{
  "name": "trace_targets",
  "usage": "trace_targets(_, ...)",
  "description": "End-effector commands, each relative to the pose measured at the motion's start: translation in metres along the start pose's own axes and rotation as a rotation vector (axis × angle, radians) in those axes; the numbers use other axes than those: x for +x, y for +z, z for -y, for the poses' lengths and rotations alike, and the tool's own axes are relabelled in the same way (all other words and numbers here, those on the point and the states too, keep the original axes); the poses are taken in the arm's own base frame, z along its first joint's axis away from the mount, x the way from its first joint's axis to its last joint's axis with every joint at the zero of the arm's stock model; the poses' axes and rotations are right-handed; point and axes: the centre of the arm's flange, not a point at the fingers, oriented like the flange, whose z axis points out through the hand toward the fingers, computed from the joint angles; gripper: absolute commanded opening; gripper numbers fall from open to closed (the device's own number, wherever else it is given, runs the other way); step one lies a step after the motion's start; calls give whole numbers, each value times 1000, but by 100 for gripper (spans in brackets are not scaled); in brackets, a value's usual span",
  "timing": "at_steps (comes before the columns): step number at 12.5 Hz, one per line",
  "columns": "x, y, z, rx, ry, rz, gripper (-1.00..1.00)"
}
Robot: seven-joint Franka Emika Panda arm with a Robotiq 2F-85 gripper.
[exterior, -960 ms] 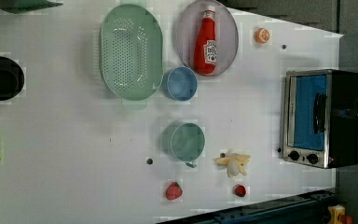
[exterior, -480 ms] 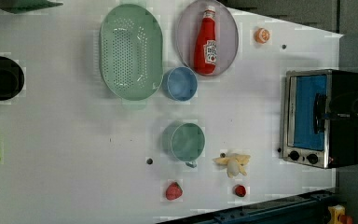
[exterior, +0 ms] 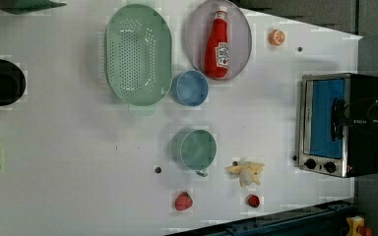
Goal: Flap open oven.
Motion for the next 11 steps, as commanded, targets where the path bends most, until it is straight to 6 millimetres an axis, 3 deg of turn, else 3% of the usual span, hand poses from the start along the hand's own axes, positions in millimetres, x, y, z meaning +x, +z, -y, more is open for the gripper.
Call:
trace_targets(1, 17, -4, 46, -70, -40, 11, -65)
trace_targets(7, 27, 11, 118, -244, -62, 46, -65)
trace_targets(11, 30, 39, 172, -319, 10, 65, -65)
